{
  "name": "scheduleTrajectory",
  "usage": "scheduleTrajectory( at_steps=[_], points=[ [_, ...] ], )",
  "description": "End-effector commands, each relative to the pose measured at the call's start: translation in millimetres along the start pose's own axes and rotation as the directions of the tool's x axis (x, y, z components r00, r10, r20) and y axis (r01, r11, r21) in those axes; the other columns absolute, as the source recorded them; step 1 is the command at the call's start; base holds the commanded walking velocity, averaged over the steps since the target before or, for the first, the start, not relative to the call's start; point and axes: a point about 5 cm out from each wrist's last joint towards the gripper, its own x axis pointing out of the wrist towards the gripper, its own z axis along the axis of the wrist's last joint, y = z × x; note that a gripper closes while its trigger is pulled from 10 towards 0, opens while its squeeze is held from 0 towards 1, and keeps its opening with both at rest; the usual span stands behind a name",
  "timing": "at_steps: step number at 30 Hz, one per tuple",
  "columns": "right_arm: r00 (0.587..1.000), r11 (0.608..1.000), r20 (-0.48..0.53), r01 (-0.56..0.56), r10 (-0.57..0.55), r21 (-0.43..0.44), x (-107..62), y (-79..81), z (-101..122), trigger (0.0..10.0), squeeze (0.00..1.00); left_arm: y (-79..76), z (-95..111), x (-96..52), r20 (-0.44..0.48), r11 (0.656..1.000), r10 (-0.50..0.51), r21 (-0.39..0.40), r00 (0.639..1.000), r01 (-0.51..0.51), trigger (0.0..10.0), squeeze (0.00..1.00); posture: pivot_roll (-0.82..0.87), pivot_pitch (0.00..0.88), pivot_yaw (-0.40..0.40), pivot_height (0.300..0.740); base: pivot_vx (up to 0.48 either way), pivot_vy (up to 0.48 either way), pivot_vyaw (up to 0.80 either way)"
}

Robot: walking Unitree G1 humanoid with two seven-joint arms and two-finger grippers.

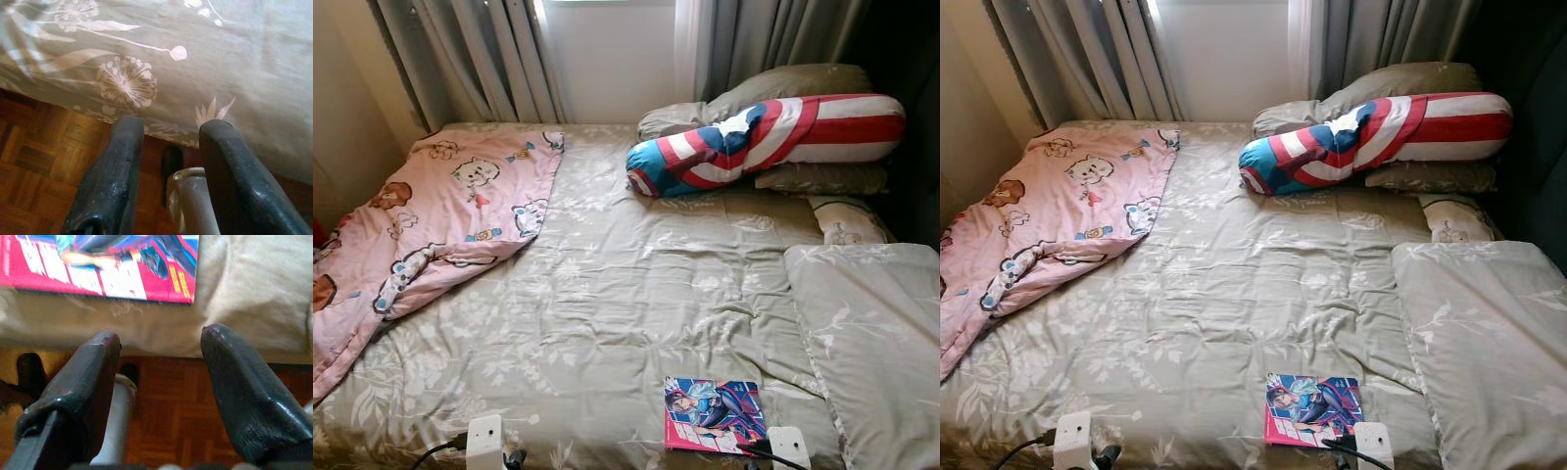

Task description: Clean up the room

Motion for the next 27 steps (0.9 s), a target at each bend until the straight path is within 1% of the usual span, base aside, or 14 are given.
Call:
scheduleTrajectory(
  at_steps=[1,6,10,12,13,14,15,21,26,27],
  points=[
    [1.000,1.000,0.015,-0.005,0.005,-0.007,0.8,0.2,4,10.0,0.00,7.5,-7,-2.4,-0.028,1.000,0.017,0.002,0.999,-0.017,10.0,0.00,-0.05,0.000,0.025,0.740,0.000,0.000,0.80],
    [1.000,1.000,0.006,0.003,-0.003,0.019,-2.1,-7.9,-3,10.0,0.00,7.7,-9,-2.8,-0.036,1.000,0.014,0.019,0.999,-0.014,10.0,0.00,-0.06,0.000,0.033,0.740,0.000,0.000,0.80],
    [1.000,1.000,0.005,-0.004,0.004,0.024,-2.3,-3.9,-6,10.0,0.00,8.3,-10,-3.0,-0.047,0.999,0.011,0.045,0.999,-0.009,10.0,0.00,-0.06,0.000,0.037,0.740,0.000,0.000,0.80],
    [1.000,0.999,0.004,-0.016,0.016,0.034,-0.8,7.2,-5,10.0,0.00,8.8,-10,-3.1,-0.047,0.999,0.011,0.043,0.999,-0.009,10.0,0.00,-0.06,0.000,0.040,0.740,0.000,0.000,0.00],
    [1.000,0.999,0.004,-0.016,0.016,0.034,-0.8,7.2,-5,10.0,0.00,8.8,-10,-3.1,-0.047,0.999,0.011,0.043,0.999,-0.009,10.0,0.00,-0.06,0.000,0.040,0.740,0.000,0.000,0.00],
    [1.000,0.999,0.006,-0.025,0.025,0.032,0.5,14.0,-2,10.0,0.00,8.9,-10,-3.1,-0.047,0.999,0.010,0.046,0.999,-0.008,10.0,0.00,-0.06,0.000,0.044,0.740,0.000,0.000,0.00],
    [1.000,0.999,0.006,-0.027,0.027,0.032,0.8,15.7,-2,10.0,0.00,9.0,-10,-3.1,-0.047,0.999,0.009,0.049,0.999,-0.007,10.0,0.00,-0.06,0.000,0.044,0.740,0.000,0.000,0.00],
    [0.999,0.999,0.006,-0.036,0.036,0.034,1.7,22.7,0,10.0,0.00,7.9,-9,-2.8,-0.046,0.998,-0.004,0.058,0.999,0.006,10.0,0.00,-0.07,0.000,0.052,0.740,0.000,0.000,0.00],
    [0.999,0.999,0.004,-0.034,0.034,0.034,1.6,22.6,0,10.0,0.00,6.6,-8,-2.3,-0.041,0.999,-0.011,0.049,0.999,0.013,10.0,0.00,-0.06,0.000,0.054,0.740,0.000,0.000,0.00],
    [1.000,0.999,0.002,-0.030,0.030,0.031,1.4,20.3,-1,10.0,0.00,6.6,-7,-2.2,-0.040,0.999,-0.011,0.050,0.999,0.013,10.0,0.00,-0.06,0.000,0.054,0.740,0.000,0.000,0.00]
  ],
)
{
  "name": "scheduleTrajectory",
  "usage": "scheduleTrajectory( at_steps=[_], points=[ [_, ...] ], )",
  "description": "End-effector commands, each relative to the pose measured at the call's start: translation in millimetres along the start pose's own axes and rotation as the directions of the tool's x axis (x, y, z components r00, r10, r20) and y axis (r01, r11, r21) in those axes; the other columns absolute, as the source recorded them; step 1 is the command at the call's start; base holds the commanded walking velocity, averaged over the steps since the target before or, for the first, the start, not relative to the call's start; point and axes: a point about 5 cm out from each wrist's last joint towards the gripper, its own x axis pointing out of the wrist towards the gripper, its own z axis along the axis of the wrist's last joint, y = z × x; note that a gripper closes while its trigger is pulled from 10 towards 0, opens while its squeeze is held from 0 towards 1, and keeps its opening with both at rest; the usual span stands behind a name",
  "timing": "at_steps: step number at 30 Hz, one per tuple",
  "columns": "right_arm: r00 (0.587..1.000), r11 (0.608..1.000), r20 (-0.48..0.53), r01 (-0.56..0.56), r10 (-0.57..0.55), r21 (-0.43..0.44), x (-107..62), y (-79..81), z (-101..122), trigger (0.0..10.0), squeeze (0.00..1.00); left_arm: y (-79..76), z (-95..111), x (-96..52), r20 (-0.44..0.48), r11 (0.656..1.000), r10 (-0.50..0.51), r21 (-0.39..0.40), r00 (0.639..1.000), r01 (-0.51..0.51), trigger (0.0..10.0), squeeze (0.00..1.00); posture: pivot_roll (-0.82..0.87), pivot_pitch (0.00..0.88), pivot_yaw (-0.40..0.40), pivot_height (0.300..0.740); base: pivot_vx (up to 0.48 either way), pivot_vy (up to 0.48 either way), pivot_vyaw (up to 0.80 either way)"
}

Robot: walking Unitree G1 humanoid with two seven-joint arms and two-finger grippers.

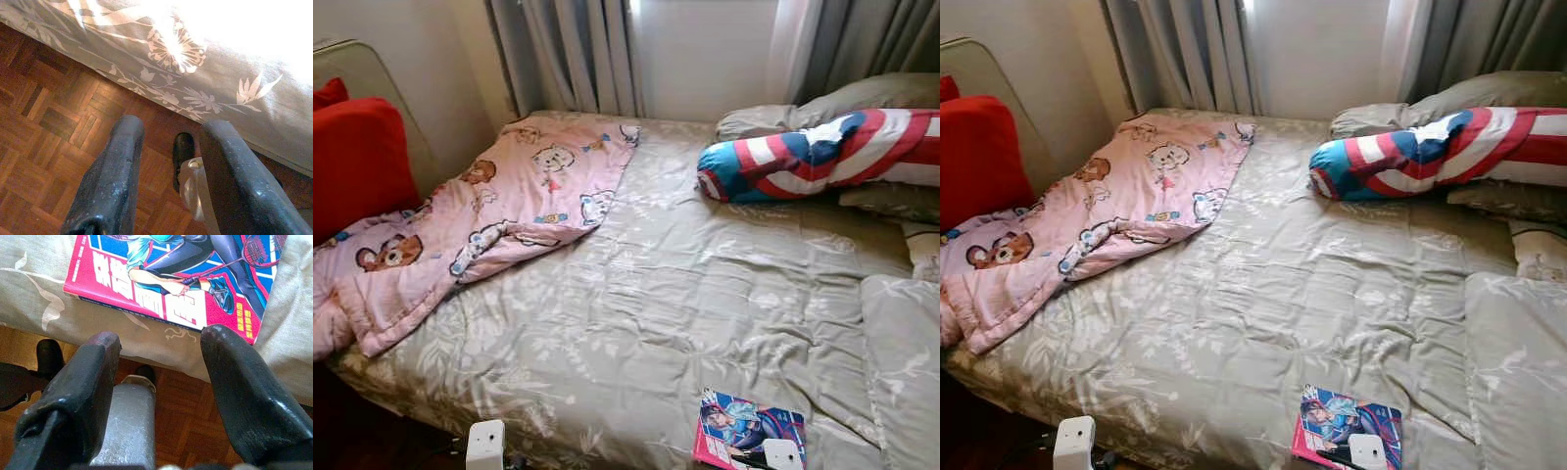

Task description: Clean up the room

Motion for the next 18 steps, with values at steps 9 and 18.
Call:
scheduleTrajectory(
  at_steps=[9,18],
  points=[
    [1.000,1.000,-0.013,0.010,-0.010,0.009,-2.0,-9.1,-4.7,10.0,0.00,3.6,-0.4,-0.3,-0.010,1.000,0.002,0.022,1.000,-0.002,10.0,0.00,-0.06,0.000,0.057,0.740,0.000,0.000,0.00],
    [1.000,1.000,-0.021,0.010,-0.010,0.007,-2.6,-10.2,-6.9,10.0,0.00,1.0,0.7,0.2,-0.005,1.000,-0.004,0.024,1.000,0.004,10.0,0.00,-0.05,0.000,0.053,0.740,0.000,0.000,0.00]
  ],
)
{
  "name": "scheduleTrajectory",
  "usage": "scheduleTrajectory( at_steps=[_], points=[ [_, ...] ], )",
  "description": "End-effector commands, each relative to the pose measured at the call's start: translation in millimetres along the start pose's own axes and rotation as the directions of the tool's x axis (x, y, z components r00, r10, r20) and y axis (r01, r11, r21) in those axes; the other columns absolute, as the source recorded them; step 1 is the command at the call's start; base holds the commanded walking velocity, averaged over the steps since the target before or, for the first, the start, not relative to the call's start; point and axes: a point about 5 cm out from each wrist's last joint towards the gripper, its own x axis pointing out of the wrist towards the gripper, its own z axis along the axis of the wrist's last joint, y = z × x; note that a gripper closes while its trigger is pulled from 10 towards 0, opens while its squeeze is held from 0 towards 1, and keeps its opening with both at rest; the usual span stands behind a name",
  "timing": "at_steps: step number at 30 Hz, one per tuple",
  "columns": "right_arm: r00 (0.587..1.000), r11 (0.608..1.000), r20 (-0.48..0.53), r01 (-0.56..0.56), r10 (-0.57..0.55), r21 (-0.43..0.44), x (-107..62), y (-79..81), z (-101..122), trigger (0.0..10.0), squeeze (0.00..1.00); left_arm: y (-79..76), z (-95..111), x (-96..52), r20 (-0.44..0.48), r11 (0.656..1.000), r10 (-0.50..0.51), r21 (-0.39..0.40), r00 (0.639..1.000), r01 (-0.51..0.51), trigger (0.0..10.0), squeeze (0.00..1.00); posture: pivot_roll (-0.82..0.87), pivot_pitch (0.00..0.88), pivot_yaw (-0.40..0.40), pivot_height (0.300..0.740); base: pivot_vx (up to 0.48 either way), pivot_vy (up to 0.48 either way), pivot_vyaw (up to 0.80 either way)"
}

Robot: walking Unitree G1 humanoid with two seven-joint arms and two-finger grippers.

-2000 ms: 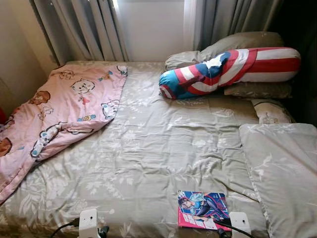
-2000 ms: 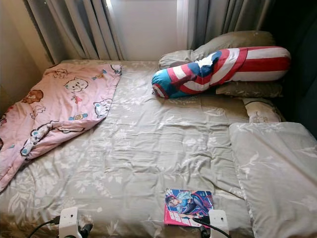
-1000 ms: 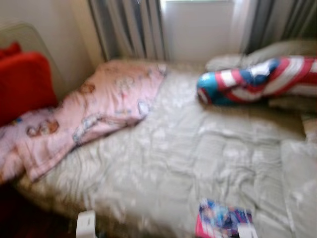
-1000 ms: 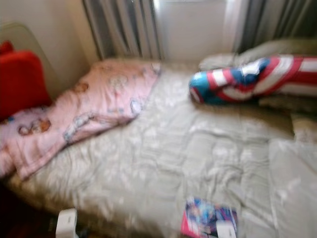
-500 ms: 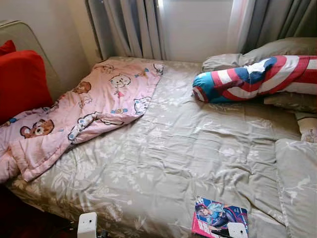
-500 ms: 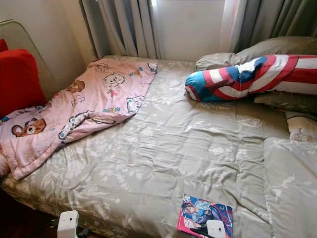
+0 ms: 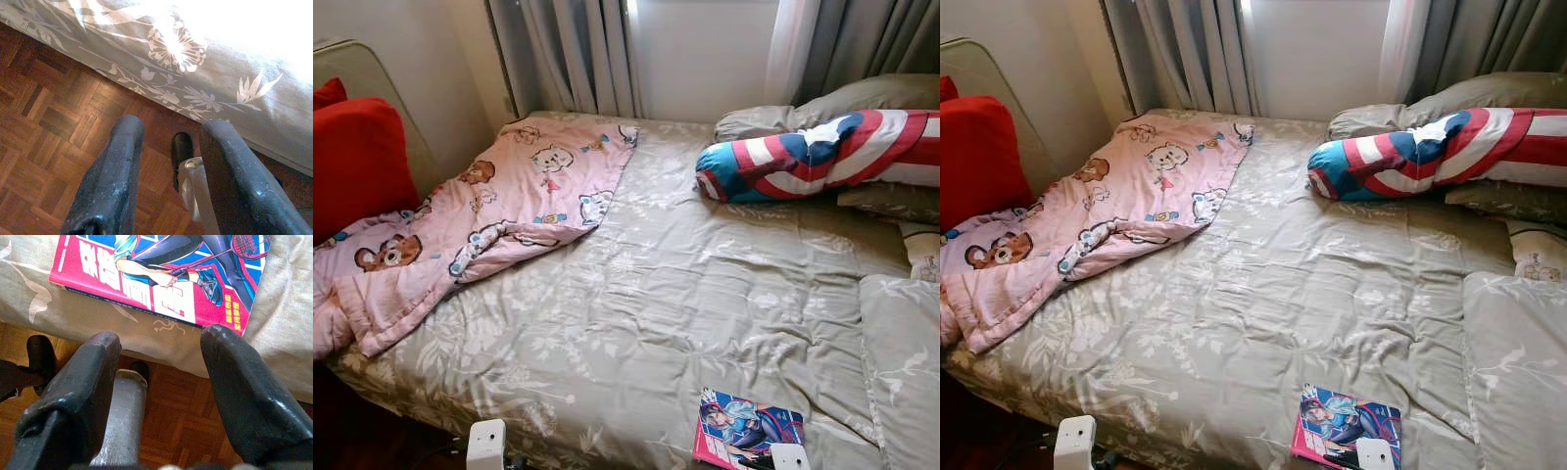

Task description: Clean up the room

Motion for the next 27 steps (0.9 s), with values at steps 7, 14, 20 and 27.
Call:
scheduleTrajectory(
  at_steps=[7,14,20,27],
  points=[
    [1.000,1.000,-0.008,-0.004,0.004,0.012,0.4,2.0,-0.2,10.0,0.00,1.4,-0.6,-0.1,-0.009,1.000,-0.001,0.023,1.000,0.001,10.0,0.00,-0.05,0.000,0.051,0.740,0.000,0.085,0.00],
    [1.000,1.000,-0.009,-0.004,0.005,0.011,0.0,0.9,-1.1,10.0,0.00,1.5,-1.7,-0.4,-0.012,1.000,-0.001,0.028,1.000,0.002,10.0,0.00,-0.05,0.000,0.049,0.740,0.000,0.310,0.00],
    [1.000,1.000,-0.013,0.000,0.001,0.016,-2.1,-4.7,-6.5,10.0,0.00,0.9,-2.9,-0.6,-0.017,0.999,-0.005,0.033,1.000,0.005,10.0,0.00,-0.05,0.000,0.051,0.740,0.000,0.285,0.00],
    [1.000,1.000,-0.018,-0.002,0.002,0.018,-3.0,-5.5,-9.7,10.0,0.00,1.2,-3.8,-0.9,-0.020,0.999,-0.004,0.037,1.000,0.004,10.0,0.00,-0.05,0.000,0.053,0.740,0.000,0.282,0.00]
  ],
)
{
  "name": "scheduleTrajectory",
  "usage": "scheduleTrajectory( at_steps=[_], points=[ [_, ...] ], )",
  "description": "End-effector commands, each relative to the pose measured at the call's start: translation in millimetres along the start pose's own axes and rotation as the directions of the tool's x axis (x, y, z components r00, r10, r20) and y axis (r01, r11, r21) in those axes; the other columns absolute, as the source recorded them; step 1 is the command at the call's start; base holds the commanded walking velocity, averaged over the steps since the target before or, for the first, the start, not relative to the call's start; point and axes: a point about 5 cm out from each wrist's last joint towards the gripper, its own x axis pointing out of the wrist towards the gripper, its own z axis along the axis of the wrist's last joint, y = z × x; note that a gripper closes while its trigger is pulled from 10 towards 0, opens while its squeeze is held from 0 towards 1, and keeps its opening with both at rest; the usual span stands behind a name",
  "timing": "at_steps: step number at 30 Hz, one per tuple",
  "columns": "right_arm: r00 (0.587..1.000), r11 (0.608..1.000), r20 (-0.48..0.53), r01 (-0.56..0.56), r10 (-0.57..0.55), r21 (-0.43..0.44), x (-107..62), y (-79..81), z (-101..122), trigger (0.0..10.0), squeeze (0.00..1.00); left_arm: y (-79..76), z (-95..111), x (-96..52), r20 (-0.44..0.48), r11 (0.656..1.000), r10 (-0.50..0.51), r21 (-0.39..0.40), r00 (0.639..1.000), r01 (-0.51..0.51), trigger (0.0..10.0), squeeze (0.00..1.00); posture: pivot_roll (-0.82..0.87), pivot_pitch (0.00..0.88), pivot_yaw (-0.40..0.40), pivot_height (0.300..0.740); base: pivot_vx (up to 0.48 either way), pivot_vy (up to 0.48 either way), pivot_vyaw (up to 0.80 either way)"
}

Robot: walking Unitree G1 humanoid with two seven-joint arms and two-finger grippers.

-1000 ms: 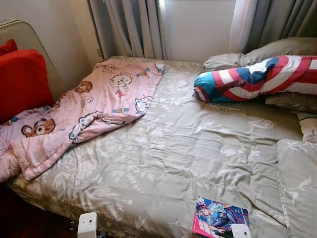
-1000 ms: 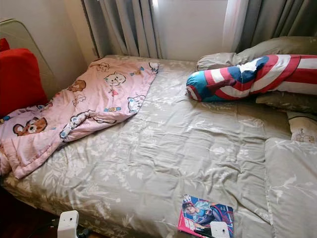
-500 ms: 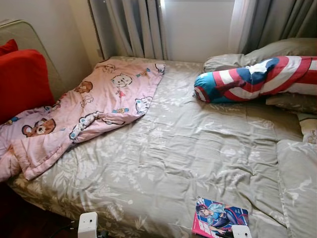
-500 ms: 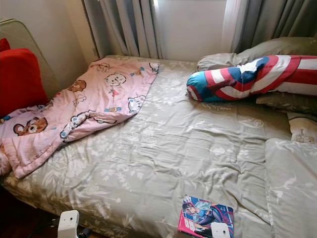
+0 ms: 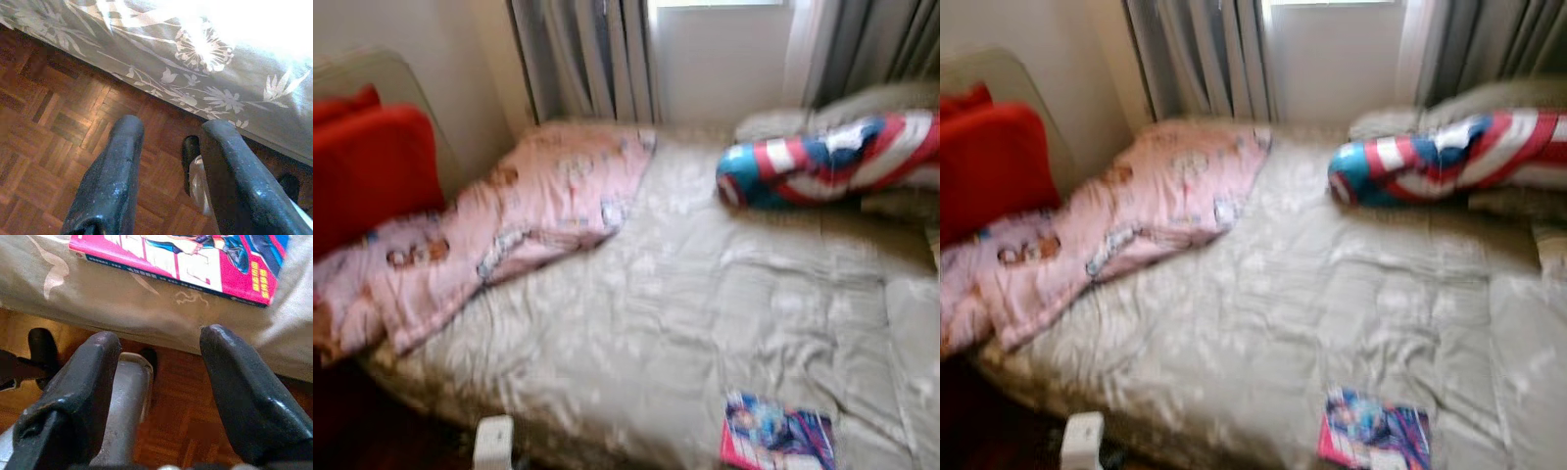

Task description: Clean up the room

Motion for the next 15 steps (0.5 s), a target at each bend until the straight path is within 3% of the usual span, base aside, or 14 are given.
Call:
scheduleTrajectory(
  at_steps=[1,12,15],
  points=[
    [0.999,1.000,0.023,-0.025,0.025,0.006,2.3,9.9,7,10.0,0.00,8.5,-1,-1.2,-0.012,1.000,0.019,0.011,1.000,-0.018,10.0,0.00,-0.05,0.000,0.053,0.740,0.000,0.281,0.00],
    [0.998,0.999,0.036,-0.053,0.053,0.002,6.3,36.1,17,10.0,0.00,8.7,-2,-1.4,-0.017,1.000,0.019,0.017,1.000,-0.018,10.0,0.00,-0.05,0.000,0.055,0.740,0.000,0.282,0.00],
    [0.998,0.999,0.036,-0.053,0.053,0.003,6.3,36.8,17,10.0,0.00,8.8,-2,-1.4,-0.017,1.000,0.018,0.018,1.000,-0.018,10.0,0.00,-0.05,0.000,0.055,0.740,0.000,0.281,0.00]
  ],
)
